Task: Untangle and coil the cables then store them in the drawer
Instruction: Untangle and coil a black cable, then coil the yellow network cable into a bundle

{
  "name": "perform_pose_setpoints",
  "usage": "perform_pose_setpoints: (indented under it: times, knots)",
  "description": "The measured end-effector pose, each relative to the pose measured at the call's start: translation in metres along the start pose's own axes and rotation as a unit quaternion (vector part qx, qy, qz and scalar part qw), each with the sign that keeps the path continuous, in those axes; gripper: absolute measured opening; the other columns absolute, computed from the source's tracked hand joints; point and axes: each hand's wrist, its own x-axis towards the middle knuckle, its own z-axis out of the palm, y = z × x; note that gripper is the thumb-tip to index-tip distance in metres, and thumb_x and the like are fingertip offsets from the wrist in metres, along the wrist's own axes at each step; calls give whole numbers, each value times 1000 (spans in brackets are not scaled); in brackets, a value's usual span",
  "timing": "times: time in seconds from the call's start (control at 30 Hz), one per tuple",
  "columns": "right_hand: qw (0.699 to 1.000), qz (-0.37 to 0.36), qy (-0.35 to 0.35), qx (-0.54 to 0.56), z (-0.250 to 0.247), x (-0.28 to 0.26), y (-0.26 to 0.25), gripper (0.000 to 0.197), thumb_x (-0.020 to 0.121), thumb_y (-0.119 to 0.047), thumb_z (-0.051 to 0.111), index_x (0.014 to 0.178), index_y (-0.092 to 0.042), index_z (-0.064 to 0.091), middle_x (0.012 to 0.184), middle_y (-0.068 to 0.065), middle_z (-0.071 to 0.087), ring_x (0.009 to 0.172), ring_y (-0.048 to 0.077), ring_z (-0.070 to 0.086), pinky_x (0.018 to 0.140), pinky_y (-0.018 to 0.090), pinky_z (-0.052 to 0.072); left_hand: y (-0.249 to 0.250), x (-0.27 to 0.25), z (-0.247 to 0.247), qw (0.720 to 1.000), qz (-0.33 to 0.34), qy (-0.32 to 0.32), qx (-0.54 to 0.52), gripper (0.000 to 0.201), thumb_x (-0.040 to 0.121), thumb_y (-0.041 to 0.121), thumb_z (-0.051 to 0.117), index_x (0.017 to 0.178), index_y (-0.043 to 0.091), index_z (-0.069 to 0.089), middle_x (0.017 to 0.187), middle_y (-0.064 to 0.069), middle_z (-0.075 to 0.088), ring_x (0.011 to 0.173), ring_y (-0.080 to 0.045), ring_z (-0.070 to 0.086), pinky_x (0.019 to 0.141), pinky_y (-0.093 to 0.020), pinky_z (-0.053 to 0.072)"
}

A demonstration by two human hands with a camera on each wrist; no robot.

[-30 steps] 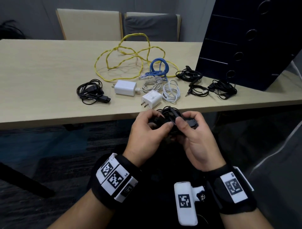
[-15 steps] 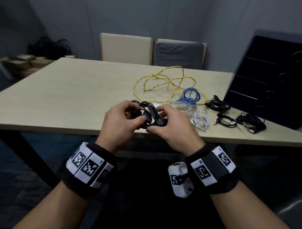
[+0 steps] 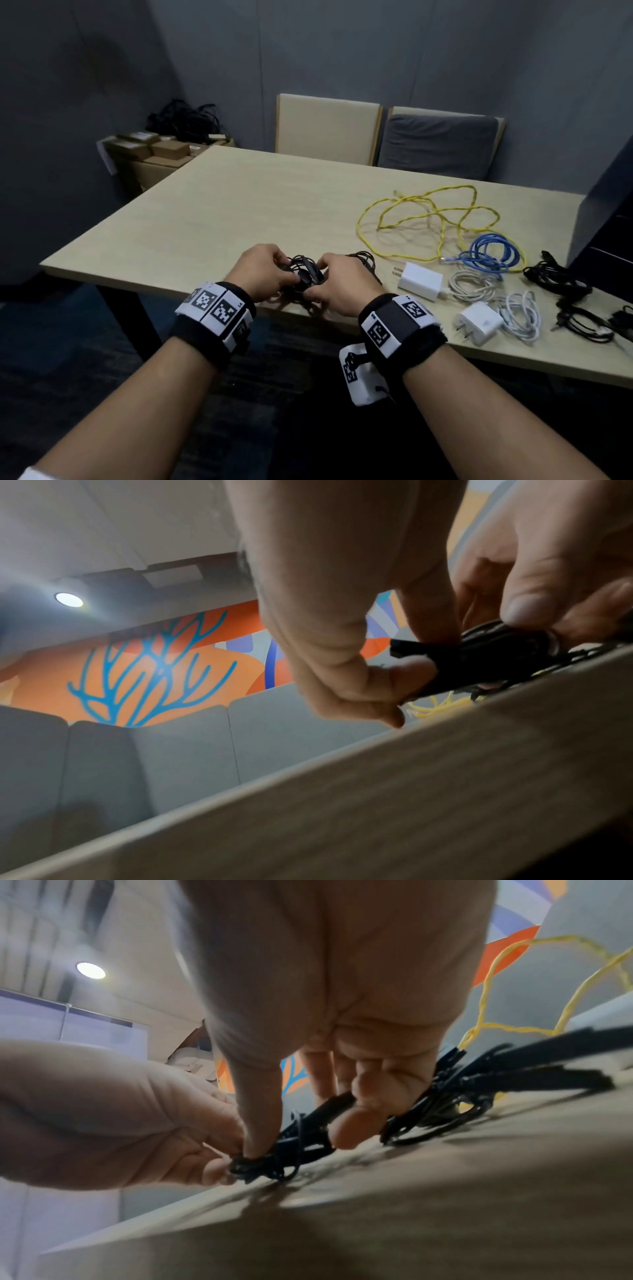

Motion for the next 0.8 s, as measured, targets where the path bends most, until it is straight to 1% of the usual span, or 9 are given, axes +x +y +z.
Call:
perform_pose_setpoints:
  times: [0.1, 0.2, 0.27, 0.37, 0.43, 0.57, 0.63, 0.7, 0.8]
  knots:
    - [1000, 9, -10, -12, 3, 6, 0, 42, 78, -38, 76, 111, -18, 60, 105, 4, 68, 98, 25, 61, 80, 36, 50, -3, 5, -1, 999, -7, 2, 32, 20, 78, 20, 79, 91, 13, 65, 96, -5, 64, 80, -16, 59, 65, -25, 45]
    - [999, 6, -13, -28, 3, 6, 1, 41, 82, -41, 73, 115, -19, 60, 106, 4, 68, 98, 25, 61, 80, 36, 50, -5, 6, 1, 999, -10, 5, 33, 25, 82, 24, 75, 102, 12, 68, 103, -5, 61, 88, -18, 59, 69, -27, 46]
    - [999, 6, -11, -33, 1, 3, 2, 48, 83, -42, 72, 122, -19, 58, 114, 5, 66, 104, 25, 60, 83, 35, 49, -4, 4, 1, 999, -10, -13, 34, 31, 84, 28, 73, 111, 15, 65, 112, -8, 63, 91, -22, 60, 71, -28, 47]
    - [1000, 2, 8, -14, -7, -4, 5, 60, 83, -44, 72, 133, -19, 52, 124, 5, 62, 113, 23, 57, 90, 33, 47, -2, 0, -3, 999, -21, -18, 25, 47, 84, 34, 71, 125, 18, 57, 127, -10, 52, 98, -29, 61, 76, -33, 49]
    - [1000, -4, 27, 8, -19, -9, 10, 54, 82, -45, 73, 127, -20, 56, 115, 1, 64, 105, 19, 58, 84, 29, 46, 3, -5, -7, 1000, -12, -1, 17, 48, 84, 35, 70, 126, 20, 55, 134, -10, 45, 99, -29, 59, 75, -31, 46]
    - [998, 4, 56, 28, -48, -18, 24, 38, 81, -45, 73, 109, -22, 63, 99, -4, 64, 90, 16, 58, 71, 26, 40, 33, -21, -12, 998, 48, 36, -11, 39, 86, 34, 65, 123, 24, 56, 132, -4, 45, 108, -22, 54, 87, -30, 42]
    - [997, 15, 66, 29, -64, -21, 35, 35, 81, -46, 73, 105, -23, 63, 99, -5, 64, 79, 15, 59, 69, 28, 45, 60, -25, -10, 996, 87, 33, -18, 36, 86, 35, 64, 121, 26, 57, 128, -1, 47, 109, -20, 53, 92, -34, 45]
    - [997, 26, 74, 24, -82, -23, 48, 33, 82, -46, 73, 103, -23, 62, 100, -4, 63, 71, 14, 58, 71, 30, 50, 90, -24, -5, 993, 118, 16, -3, 37, 86, 36, 64, 121, 26, 58, 126, 0, 49, 109, -19, 52, 95, -33, 43]
    - [995, 49, 91, 3, -114, -24, 69, 32, 84, -45, 71, 104, -22, 62, 102, -3, 62, 78, 17, 61, 74, 32, 51, 133, -12, 7, 986, 156, -27, 47, 40, 86, 39, 65, 122, 24, 58, 127, -2, 51, 115, -18, 50, 95, -28, 40]
